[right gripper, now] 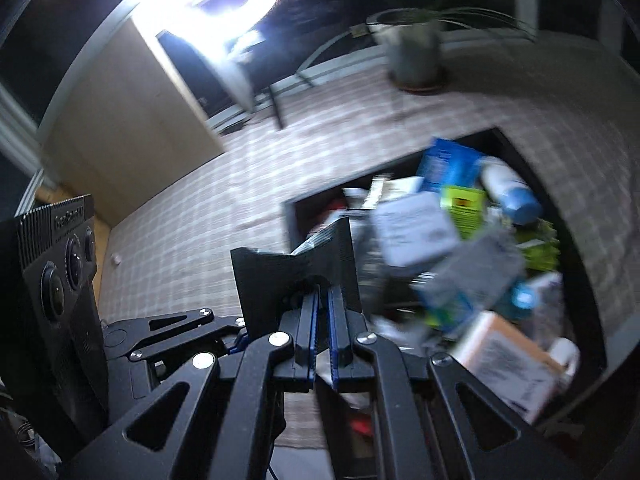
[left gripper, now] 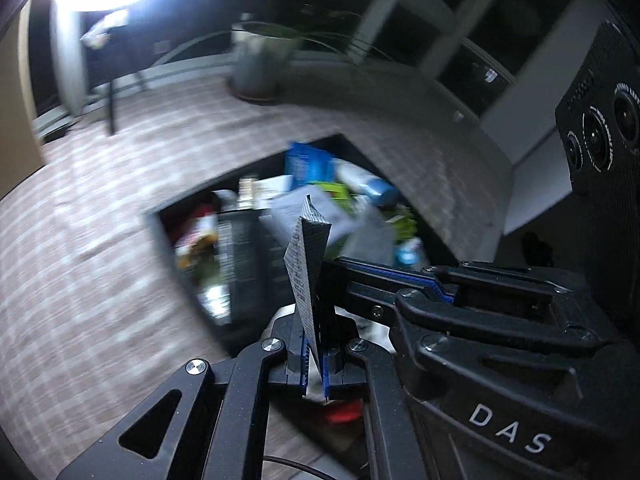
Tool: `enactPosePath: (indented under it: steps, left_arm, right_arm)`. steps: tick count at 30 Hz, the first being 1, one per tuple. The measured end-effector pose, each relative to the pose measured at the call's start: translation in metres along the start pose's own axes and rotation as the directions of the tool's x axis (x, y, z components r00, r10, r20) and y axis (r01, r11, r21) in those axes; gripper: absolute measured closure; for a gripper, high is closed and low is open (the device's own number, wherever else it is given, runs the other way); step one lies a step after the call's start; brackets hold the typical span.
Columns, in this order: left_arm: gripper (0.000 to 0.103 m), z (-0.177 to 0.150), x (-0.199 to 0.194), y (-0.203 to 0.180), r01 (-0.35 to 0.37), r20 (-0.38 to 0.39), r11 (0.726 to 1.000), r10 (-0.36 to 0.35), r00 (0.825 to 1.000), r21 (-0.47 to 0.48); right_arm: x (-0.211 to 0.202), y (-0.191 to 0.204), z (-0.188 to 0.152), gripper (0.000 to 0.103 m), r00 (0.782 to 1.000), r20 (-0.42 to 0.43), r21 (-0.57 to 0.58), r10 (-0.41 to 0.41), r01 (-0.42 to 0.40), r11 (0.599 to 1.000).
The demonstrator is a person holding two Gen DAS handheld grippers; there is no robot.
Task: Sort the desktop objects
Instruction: 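Carry the grey sachet over the black box and open the right tool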
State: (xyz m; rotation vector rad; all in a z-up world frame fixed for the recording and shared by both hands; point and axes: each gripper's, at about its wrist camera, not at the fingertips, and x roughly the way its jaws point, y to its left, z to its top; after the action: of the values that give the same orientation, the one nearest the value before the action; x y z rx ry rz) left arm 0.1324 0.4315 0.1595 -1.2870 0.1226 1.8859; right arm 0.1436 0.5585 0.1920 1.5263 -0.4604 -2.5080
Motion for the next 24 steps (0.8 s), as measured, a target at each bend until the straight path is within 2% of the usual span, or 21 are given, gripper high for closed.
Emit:
enactPosePath:
  steps: [4, 10, 12, 13, 14, 19, 24]
  left_arm:
    - [0.1, 0.01, 0.022, -0.034, 0.033, -0.025, 0.998, -0.031, 0.999, 0.045]
    - [0.099, 0.02, 0.04, -0.068, 0.044, -0.036, 0.994, -0.04, 0.999, 0.1]
    - [0.089, 0.023, 0.045, -0.073, 0.009, -0.033, 0.994, -0.006, 0.999, 0.112]
    - [0.068, 0.025, 0.046, -0.072, -0.034, -0.026, 0.994, 0.037, 0.999, 0.105]
    - [0.056, 0.027, 0.047, -0.068, -0.073, -0.017, 0.994, 0.075, 0.997, 0.081]
    - [0.056, 0.029, 0.036, -0.049, -0.077, -0.002, 0.996, 0.077, 0.997, 0.033]
    - [0.056, 0.03, 0.016, -0.028, -0.094, 0.025, 0.996, 0.094, 0.995, -0.005]
  right_arm:
    - [-0.014, -0.035, -0.001, 0.096, 0.999, 0.02, 0.049, -0.033, 0.032, 0.998]
    - [-0.03, -0.065, -0.001, 0.096, 0.997, 0.042, 0.084, -0.06, 0.057, 0.995]
    - [-0.033, -0.073, -0.001, 0.09, 0.996, 0.047, 0.107, -0.072, 0.067, 0.992]
    - [-0.034, -0.078, -0.001, 0.083, 0.995, 0.05, 0.129, -0.085, 0.078, 0.989]
    - [-0.036, -0.083, -0.001, 0.075, 0.995, 0.057, 0.145, -0.087, 0.078, 0.986]
    - [-0.042, -0.095, -0.005, 0.071, 0.995, 0.06, 0.181, -0.077, 0.065, 0.981]
    - [-0.04, -0.09, -0.009, 0.069, 0.996, 0.052, 0.183, -0.078, 0.067, 0.981]
